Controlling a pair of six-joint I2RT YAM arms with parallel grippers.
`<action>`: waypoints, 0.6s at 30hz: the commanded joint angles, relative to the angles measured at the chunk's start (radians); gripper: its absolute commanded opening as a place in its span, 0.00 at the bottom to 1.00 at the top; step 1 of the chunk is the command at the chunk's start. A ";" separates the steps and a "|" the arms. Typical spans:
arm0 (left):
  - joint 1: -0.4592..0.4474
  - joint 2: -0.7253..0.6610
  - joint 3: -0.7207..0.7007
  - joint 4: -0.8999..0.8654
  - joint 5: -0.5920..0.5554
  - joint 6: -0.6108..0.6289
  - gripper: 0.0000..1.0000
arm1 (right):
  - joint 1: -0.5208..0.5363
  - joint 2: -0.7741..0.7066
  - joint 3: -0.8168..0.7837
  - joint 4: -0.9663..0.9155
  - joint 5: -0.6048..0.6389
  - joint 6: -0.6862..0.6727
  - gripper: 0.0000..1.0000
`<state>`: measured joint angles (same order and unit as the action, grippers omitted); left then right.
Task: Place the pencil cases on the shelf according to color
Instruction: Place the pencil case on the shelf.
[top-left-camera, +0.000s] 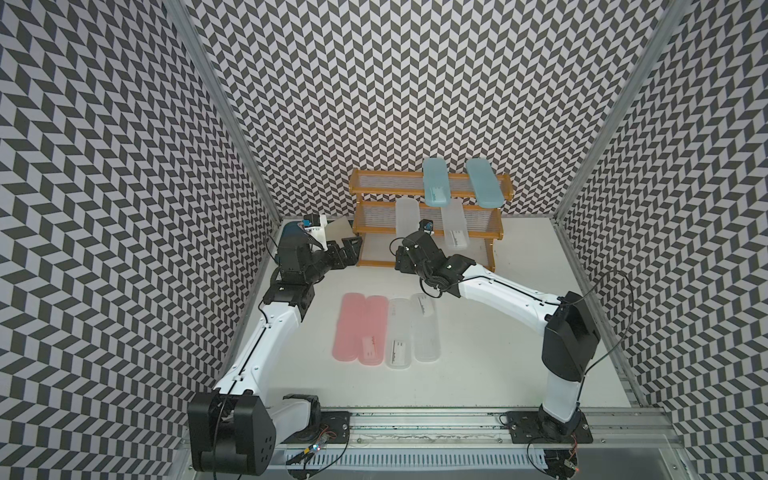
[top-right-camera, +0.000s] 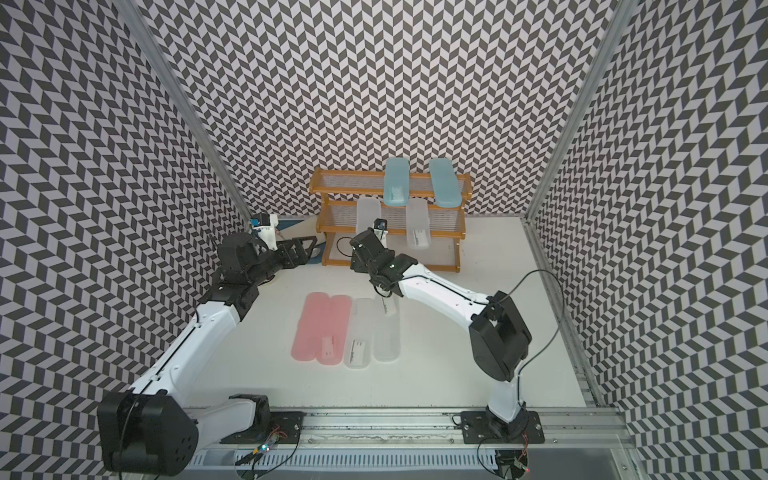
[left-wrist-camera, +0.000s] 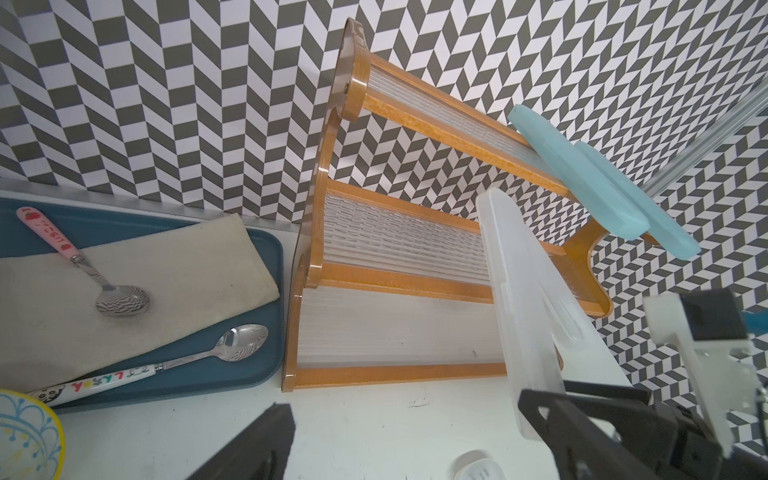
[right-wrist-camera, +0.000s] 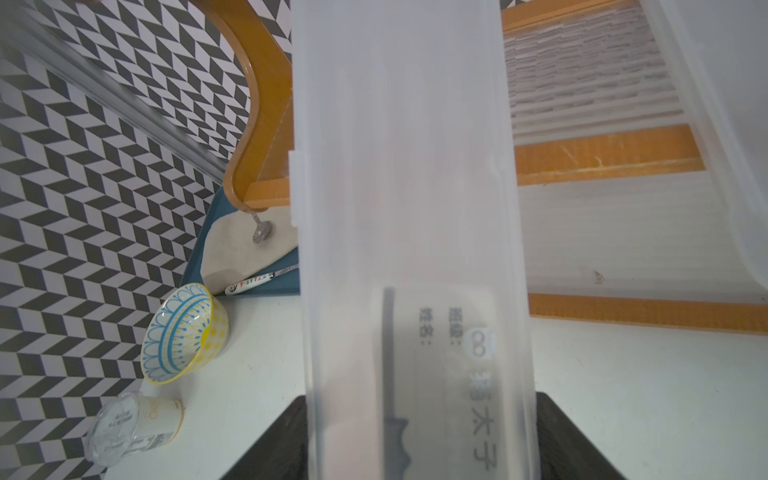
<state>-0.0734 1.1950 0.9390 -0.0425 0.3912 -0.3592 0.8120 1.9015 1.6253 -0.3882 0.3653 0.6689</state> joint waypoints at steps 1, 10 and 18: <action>0.000 0.003 0.000 0.007 0.030 -0.007 1.00 | -0.018 0.067 0.081 0.033 -0.013 -0.027 0.67; 0.000 -0.005 -0.010 0.028 0.065 -0.025 0.99 | -0.062 0.226 0.296 -0.019 -0.017 -0.055 0.69; -0.001 -0.004 -0.020 0.044 0.099 -0.029 0.99 | -0.078 0.321 0.417 -0.050 -0.029 -0.053 0.77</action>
<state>-0.0734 1.1969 0.9279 -0.0296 0.4599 -0.3847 0.7391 2.1986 1.9984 -0.4500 0.3389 0.6277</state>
